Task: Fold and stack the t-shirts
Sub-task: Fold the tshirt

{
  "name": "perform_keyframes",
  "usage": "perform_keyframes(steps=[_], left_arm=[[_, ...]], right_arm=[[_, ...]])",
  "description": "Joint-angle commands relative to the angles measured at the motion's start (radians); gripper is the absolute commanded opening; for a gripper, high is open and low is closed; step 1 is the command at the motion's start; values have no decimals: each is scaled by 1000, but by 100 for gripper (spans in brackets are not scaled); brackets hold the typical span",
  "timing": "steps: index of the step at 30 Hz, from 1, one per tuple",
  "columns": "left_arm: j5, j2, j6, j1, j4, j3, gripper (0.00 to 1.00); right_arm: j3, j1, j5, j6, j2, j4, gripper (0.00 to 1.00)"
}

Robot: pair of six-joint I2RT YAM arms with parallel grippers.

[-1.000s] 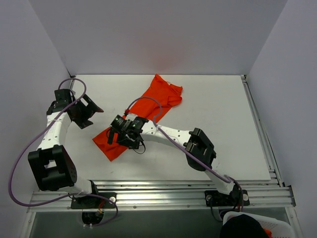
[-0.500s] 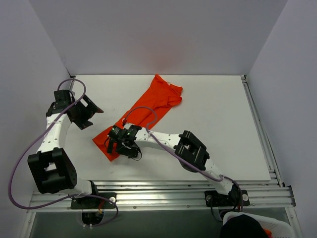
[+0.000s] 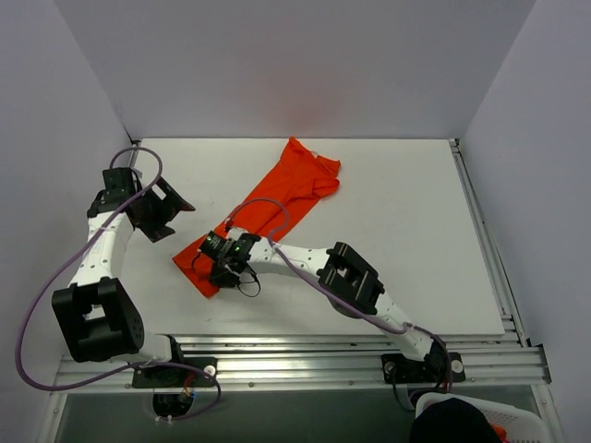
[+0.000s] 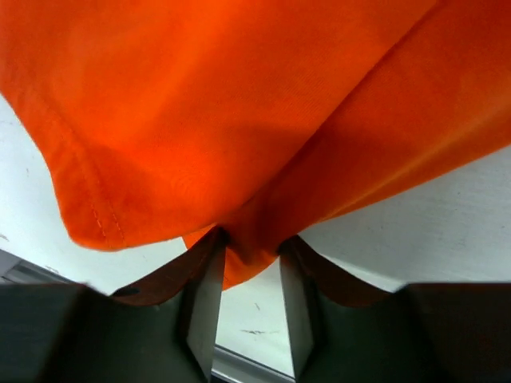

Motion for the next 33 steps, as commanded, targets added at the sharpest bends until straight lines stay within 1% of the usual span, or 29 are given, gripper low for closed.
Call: perform_keyframes(steps=[1,3,4,5,6,9,10,11,12,13,14,16,17,19,20,23,24,26,27,29,32,33], left_arm=[[-10,-36,22,-16,-6,1,96],[-14,-38,25,-26,-8,1,96],[-17,-38,27,-29,-9,0,96],[-21,-38,28,-32,-9,0,96],[-24,-36,30,-38,-9,-2,96],[-30,-33,36,-50,-8,-3,96],[-34,-32,36,-55,-6,-5,96],[-34,-30,36,-58,-3,-5,96],[-34,-30,38,-68,-2,-6,96],[-36,-29,38,-72,0,-6,96],[-36,-24,38,-75,6,-9,96],[-36,-21,35,-84,12,-12,96],[-31,-13,33,-87,20,-15,96],[-27,-10,27,-90,26,-22,96],[-24,-6,27,-92,30,-25,96],[-25,-1,25,-96,32,-26,96],[-27,1,25,-96,32,-29,96],[-27,2,22,-98,38,-31,96],[-22,4,21,-99,40,-32,96],[-18,4,18,-102,43,-38,96],[-19,-12,19,-113,47,-52,96],[-19,-16,21,-121,46,-60,96]], right_arm=[[-107,-4,25,20,47,-29,17],[-168,-4,25,23,24,-9,9],[-190,-4,26,29,16,8,3],[-212,-4,28,31,0,14,0],[-254,-4,32,34,-13,17,0],[-351,-4,61,49,-89,28,0],[-439,-4,68,58,-117,34,0],[-490,-4,78,81,-182,39,0],[-591,-4,84,95,-220,49,0],[-644,-4,89,110,-256,55,0],[-693,-2,91,124,-331,57,0],[-780,4,100,170,-405,49,0],[-849,7,107,185,-477,39,0],[-905,13,124,225,-545,-9,0],[-945,15,132,238,-606,-33,0],[-991,18,149,278,-715,-139,0],[-1017,18,154,285,-743,-197,0],[-1045,18,164,317,-818,-253,0],[-1072,16,169,333,-844,-315,0],[-1132,12,177,367,-919,-349,0],[-1193,-7,161,379,-987,-319,0],[-1203,-8,160,377,-990,-313,16]])
